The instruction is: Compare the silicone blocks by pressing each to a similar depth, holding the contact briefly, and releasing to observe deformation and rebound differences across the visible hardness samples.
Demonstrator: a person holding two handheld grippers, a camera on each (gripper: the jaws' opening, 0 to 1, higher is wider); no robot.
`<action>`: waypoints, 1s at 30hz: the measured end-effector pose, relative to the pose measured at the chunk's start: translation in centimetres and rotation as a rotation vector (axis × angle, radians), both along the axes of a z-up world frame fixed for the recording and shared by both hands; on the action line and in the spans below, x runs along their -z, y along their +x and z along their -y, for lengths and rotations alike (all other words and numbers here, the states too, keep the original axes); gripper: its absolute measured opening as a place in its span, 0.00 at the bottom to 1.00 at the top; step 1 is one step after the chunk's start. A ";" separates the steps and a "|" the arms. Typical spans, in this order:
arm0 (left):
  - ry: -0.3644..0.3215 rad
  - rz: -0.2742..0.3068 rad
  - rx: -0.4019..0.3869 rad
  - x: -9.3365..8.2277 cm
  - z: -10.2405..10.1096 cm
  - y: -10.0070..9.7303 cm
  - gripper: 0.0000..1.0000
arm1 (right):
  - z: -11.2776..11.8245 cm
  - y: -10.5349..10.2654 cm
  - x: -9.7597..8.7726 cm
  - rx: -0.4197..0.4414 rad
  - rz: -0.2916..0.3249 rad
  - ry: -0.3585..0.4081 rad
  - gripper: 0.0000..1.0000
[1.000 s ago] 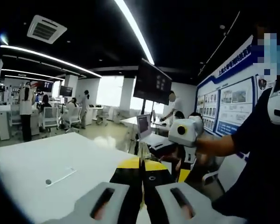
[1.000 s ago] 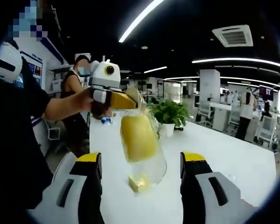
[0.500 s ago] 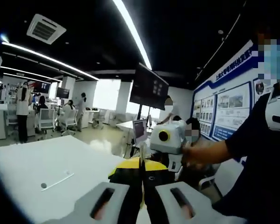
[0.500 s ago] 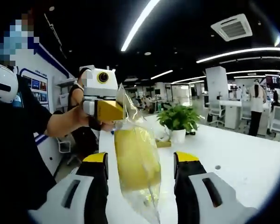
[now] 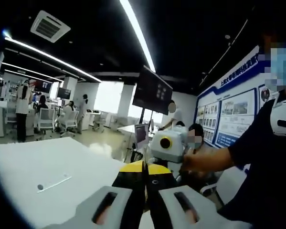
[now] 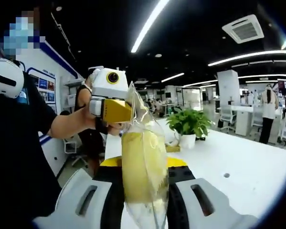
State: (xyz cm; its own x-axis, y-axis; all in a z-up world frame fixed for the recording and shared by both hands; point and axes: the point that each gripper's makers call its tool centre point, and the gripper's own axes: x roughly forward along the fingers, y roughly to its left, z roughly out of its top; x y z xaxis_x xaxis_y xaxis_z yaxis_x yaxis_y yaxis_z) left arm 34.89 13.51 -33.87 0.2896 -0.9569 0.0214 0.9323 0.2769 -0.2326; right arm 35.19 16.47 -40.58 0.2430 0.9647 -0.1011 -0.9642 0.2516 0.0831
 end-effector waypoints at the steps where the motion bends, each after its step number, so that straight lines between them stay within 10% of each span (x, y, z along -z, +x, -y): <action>1: 0.001 0.000 0.002 0.0 0.0 -0.1 0.00 | -0.1 -0.1 0.0 -0.003 0.015 -0.009 0.20; 30: 0.051 0.001 -0.016 1.4 -0.7 -0.1 0.00 | -0.4 -0.7 1.7 -0.005 -0.057 -0.107 0.11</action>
